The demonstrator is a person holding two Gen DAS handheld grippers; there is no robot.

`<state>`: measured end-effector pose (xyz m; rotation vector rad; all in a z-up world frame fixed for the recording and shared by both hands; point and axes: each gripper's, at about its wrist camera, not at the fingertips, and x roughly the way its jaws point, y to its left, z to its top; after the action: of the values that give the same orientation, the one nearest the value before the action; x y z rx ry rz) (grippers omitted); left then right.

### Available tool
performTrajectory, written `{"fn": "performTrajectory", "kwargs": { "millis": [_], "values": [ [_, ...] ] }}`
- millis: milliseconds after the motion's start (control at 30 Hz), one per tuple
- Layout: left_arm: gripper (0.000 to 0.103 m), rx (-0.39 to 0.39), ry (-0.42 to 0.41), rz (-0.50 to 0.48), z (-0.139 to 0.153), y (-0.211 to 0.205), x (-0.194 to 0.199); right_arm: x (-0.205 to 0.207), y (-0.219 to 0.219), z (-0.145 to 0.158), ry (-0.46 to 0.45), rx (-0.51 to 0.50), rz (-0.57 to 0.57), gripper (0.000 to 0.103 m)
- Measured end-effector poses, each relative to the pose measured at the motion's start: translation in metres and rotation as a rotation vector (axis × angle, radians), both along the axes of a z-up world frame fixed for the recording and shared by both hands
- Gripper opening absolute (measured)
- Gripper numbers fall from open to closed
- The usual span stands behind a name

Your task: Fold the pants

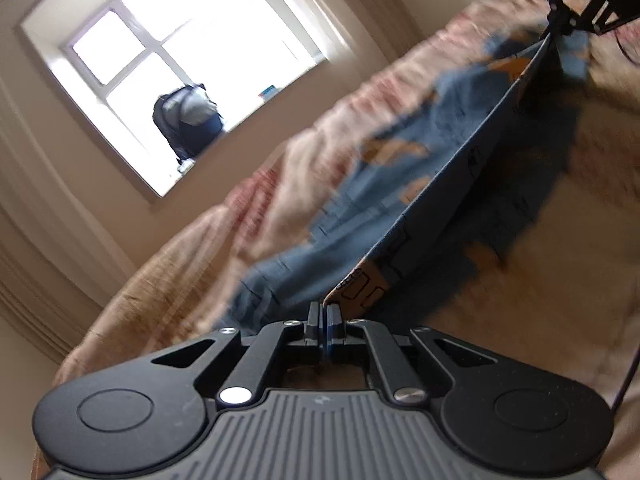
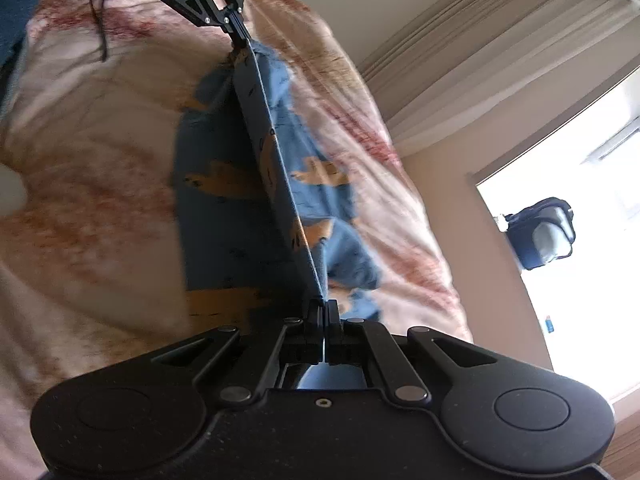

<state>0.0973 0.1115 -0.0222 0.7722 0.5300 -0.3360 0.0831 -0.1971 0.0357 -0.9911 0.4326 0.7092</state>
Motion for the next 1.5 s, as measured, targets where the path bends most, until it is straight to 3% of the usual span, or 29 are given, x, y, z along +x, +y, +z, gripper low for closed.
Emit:
{"fn": "performTrajectory", "kwargs": {
  "millis": [167,300,367,467,533,600,700,767,800,867,933,1067,1133,1200,1267,1400,1500],
  "values": [
    [0.002,0.001,0.052,0.009,-0.016,0.000,0.003,-0.012,0.012,-0.041,0.079,-0.022,0.000,0.000],
    [0.014,-0.010,0.085,0.024,-0.015,0.003,0.004,-0.013,0.012,-0.050,0.090,0.016,-0.052,0.000],
    [0.041,-0.028,0.086,0.052,-0.013,0.004,0.002,-0.014,0.013,-0.050,0.084,0.029,-0.075,0.005],
    [0.056,-0.114,0.095,0.122,-0.005,0.011,-0.002,-0.018,0.009,-0.049,0.085,0.055,-0.111,0.015],
    [0.063,-0.199,0.116,0.191,0.002,0.020,-0.005,-0.020,0.004,-0.045,0.086,0.089,-0.147,0.030],
    [0.071,-0.297,0.134,0.267,0.011,0.030,-0.006,-0.021,-0.002,-0.041,0.093,0.130,-0.188,0.063],
    [0.088,-0.404,0.104,0.331,0.024,0.029,-0.003,-0.020,-0.014,-0.033,0.095,0.211,-0.294,0.079],
    [0.102,-0.430,0.078,0.303,0.031,0.013,0.006,-0.016,-0.025,-0.026,0.089,0.308,-0.428,0.086],
    [0.103,-0.440,0.073,0.279,0.034,0.003,0.012,-0.014,-0.031,-0.022,0.095,0.374,-0.503,0.095],
    [0.103,-0.474,0.091,0.221,0.039,-0.027,0.031,-0.006,-0.048,-0.009,0.118,0.498,-0.642,0.101],
    [0.103,-0.516,0.129,0.174,0.040,-0.060,0.049,0.001,-0.069,0.004,0.131,0.619,-0.772,0.102],
    [0.103,-0.578,0.200,0.045,0.041,-0.136,0.069,0.006,-0.131,0.009,0.241,0.943,-1.109,0.102],
    [0.103,-0.557,0.226,-0.044,0.039,-0.173,0.068,-0.004,-0.159,-0.001,0.256,1.088,-1.211,0.102],
    [0.103,-0.500,0.241,-0.147,0.037,-0.204,0.060,-0.012,-0.178,-0.014,0.282,1.191,-1.186,0.102],
    [0.103,-0.384,0.247,-0.259,0.033,-0.235,0.049,-0.014,-0.191,-0.028,0.333,1.259,-1.125,0.102],
    [0.103,-0.071,0.198,-0.446,0.026,-0.284,0.028,0.000,-0.204,-0.045,0.377,1.304,-1.151,0.099],
    [0.103,0.053,0.202,-0.535,0.032,-0.310,0.023,0.005,-0.209,-0.046,0.343,1.329,-1.114,0.095]
  ]
}}
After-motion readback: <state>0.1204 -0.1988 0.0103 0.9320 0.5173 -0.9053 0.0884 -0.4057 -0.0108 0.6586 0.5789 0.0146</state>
